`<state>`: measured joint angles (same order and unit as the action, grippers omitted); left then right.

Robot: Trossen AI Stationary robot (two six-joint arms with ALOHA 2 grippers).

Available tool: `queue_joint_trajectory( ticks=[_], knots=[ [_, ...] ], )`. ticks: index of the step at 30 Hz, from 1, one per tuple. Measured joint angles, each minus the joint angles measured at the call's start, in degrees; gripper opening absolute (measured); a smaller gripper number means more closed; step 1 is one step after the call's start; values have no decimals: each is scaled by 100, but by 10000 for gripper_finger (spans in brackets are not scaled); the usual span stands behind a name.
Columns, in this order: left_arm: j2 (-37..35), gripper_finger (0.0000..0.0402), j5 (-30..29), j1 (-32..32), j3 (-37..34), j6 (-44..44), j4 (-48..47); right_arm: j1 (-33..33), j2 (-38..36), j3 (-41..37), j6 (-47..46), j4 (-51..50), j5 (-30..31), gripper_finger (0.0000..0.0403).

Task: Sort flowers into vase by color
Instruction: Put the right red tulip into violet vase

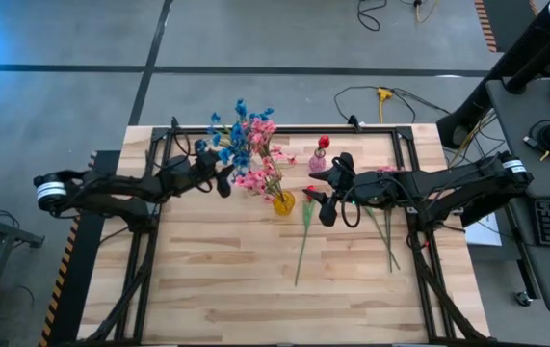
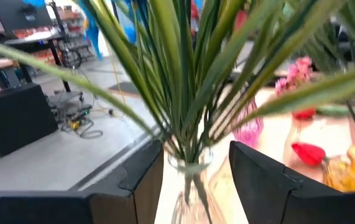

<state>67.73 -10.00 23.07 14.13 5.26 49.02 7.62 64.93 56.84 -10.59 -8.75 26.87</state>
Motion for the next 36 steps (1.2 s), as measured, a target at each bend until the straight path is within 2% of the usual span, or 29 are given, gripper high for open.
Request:
queue_joint_trajectory(
  ticks=[6,11,18,24,28,36],
  knots=[
    [-622,167,0,-2,0,-179,-1267,0,0,0,-328,-185,9,212],
    [-1163,167,2,-39,0,-379,-2056,-2,-1,0,-1265,-924,15,212],
    [-1808,167,31,-172,0,-494,-2181,-91,9,0,-3266,-2603,-54,212],
    [-2050,167,155,-229,0,-585,-2211,-248,19,0,-4927,-3926,-556,212],
    [-2021,167,157,-229,0,-603,-2212,-338,301,0,-5262,-4621,-1006,212],
    [-1877,167,157,-240,0,-697,-2215,-663,1289,0,-5488,-5316,-1768,212]
  ],
)
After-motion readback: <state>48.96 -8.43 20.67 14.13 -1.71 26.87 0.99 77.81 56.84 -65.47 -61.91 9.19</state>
